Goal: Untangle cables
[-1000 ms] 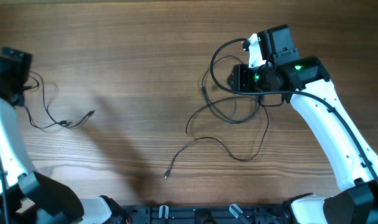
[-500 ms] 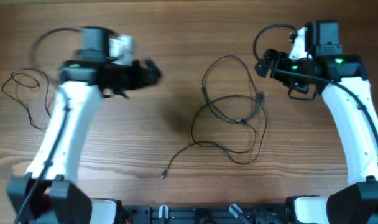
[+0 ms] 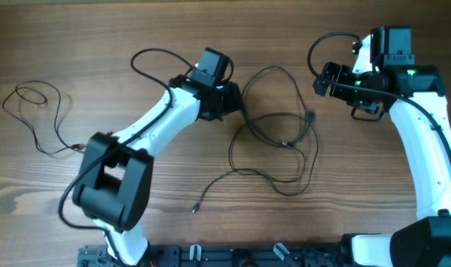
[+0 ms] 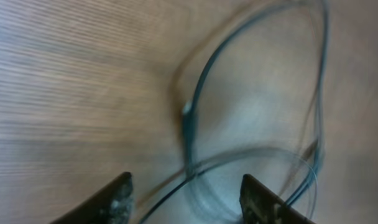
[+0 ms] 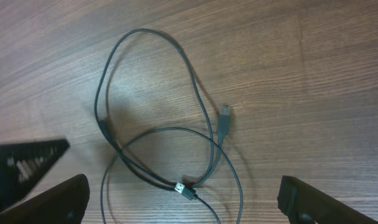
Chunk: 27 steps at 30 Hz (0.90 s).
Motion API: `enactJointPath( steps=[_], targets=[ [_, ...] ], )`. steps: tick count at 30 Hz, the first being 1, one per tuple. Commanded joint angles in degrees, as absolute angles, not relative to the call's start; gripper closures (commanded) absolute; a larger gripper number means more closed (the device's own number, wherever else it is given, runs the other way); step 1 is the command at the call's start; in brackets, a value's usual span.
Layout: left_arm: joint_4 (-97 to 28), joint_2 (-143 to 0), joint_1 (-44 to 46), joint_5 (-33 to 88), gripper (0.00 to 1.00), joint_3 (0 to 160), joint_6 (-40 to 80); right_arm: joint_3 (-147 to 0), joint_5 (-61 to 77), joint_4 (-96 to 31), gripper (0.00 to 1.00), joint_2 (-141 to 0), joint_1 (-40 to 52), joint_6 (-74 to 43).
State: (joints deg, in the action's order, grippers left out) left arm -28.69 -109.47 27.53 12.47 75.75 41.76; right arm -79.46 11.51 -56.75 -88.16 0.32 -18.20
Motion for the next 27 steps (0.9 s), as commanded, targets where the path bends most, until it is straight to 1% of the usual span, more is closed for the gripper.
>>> enactJointPath(
  steps=[1, 4, 8, 15, 17, 19, 20, 21, 22, 24, 27],
  targets=[
    [-24.03, -112.05, 29.91, 10.07, 0.53, 75.57, 50.65, -80.95, 10.13, -56.99, 0.0, -86.78, 0.25, -18.98],
    [-23.38, -114.37, 31.42, 6.63, 0.53, 75.57, 53.12, -80.93, 10.15, -57.12, 0.0, -86.78, 0.25, -17.98],
    [-23.07, -116.36, 32.71, 6.48, 0.57, 75.57, 53.19, -80.93, 10.15, -57.28, 0.0, -86.78, 0.25, -18.0],
    [-23.46, -119.0, 34.3, 3.31, 0.6, 75.57, 53.25, -80.88, 10.15, -58.33, 0.01, -86.78, 0.25, -17.98],
    [-23.35, -119.46, 34.41, 3.31, 0.64, 75.57, 53.43, -80.88, 10.15, -58.59, 0.0, -86.78, 0.25, -17.96],
    [-23.38, -119.83, 34.41, 3.31, 0.75, 75.57, 53.41, -80.88, 10.15, -58.81, 0.0, -86.78, 0.25, -17.98],
    [-23.55, -119.96, 34.39, 3.25, 0.78, 75.57, 53.41, -80.88, 10.15, -58.83, 0.0, -86.78, 0.25, -17.98],
    [-23.62, -120.03, 34.39, 3.05, 0.83, 75.57, 53.41, -80.88, 10.15, -58.89, 0.0, -86.78, 0.25, -17.98],
    [-23.77, -120.03, 34.39, 2.92, 0.87, 75.57, 53.41, -80.88, 10.13, -59.0, 0.0, -86.78, 0.25, -17.98],
    [-23.97, -120.03, 34.41, 2.9, 0.96, 75.57, 53.41, -80.88, 10.13, -59.13, 0.0, -86.78, 0.25, -17.96],
    [-23.99, -120.03, 34.39, 2.52, 0.96, 75.57, 53.41, -80.88, 10.13, -59.18, 0.0, -86.78, 0.25, -17.96]
  ],
)
